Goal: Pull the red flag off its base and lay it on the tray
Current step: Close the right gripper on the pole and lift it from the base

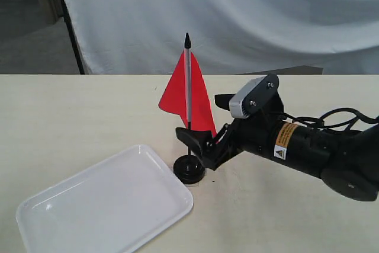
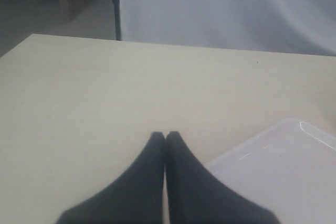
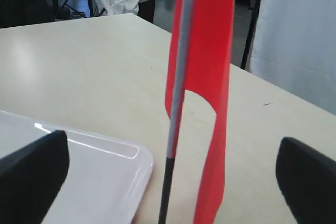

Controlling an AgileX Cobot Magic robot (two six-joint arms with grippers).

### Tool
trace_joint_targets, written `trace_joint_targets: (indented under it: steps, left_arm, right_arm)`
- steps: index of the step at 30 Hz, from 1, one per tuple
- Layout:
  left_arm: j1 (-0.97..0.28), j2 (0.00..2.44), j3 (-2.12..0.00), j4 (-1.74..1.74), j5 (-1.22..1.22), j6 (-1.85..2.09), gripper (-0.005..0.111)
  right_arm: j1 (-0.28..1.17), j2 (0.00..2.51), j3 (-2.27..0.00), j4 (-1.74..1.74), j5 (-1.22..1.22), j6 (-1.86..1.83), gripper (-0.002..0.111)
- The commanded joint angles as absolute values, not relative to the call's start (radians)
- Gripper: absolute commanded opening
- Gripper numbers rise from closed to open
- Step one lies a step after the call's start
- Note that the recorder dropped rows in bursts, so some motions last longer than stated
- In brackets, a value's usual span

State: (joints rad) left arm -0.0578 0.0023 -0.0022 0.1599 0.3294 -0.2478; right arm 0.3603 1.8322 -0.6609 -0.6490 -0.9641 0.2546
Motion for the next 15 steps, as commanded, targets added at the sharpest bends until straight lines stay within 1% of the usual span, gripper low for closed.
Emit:
trace_joint_targets:
  steps: [1,5,6,7,8,9,10,11,12,13,15]
  left_arm:
    - [-0.062,0.000,0.000,0.160,0.326,-0.243,0.000]
    - [-0.062,0.000,0.000,0.160,0.326,-0.243,0.000]
    - [-0.062,0.000,0.000,0.160,0.326,-0.243,0.000]
    - [-0.062,0.000,0.000,0.160,0.326,-0.243,0.000]
    - [-0.062,0.000,0.000,0.160,0.326,-0.243,0.000]
    - [-0.062,0.000,0.000,0.160,0.326,-0.243,0.000]
    - [-0.062,0.000,0.000,0.160,0.326,-0.243,0.000]
    - [-0.062,0.000,0.000,0.160,0.326,-0.243,0.000]
    - [-0.062,0.000,0.000,0.160,0.326,-0.243,0.000]
    - [-0.062,0.000,0.000,0.160,0.326,-0.243,0.000]
    - [-0.062,0.000,0.000,0.160,0.326,-0.243,0.000]
  right_arm:
    - [0.401,1.898,-0.727,-0.624,-0.951,0.243,0.105]
    - [0.425,1.986,-0.789,-0.628,-0.951,0.239,0.104]
    - [0.425,1.995,-0.797,-0.628,-0.951,0.239,0.103]
    - [0.426,2.003,-0.802,-0.631,-0.951,0.239,0.099]
    - [0.426,2.008,-0.805,-0.631,-0.958,0.239,0.091]
    - [0.426,2.008,-0.806,-0.631,-0.958,0.239,0.079]
    - [0.426,2.008,-0.808,-0.631,-0.958,0.239,0.063]
    - [0.426,2.008,-0.808,-0.636,-0.958,0.239,0.037]
    - [0.426,2.008,-0.810,-0.654,-0.950,0.239,0.000]
    - [0.426,2.008,-0.810,-0.655,-0.945,0.244,0.002]
    - [0.426,2.008,-0.812,-0.655,-0.945,0.243,0.001]
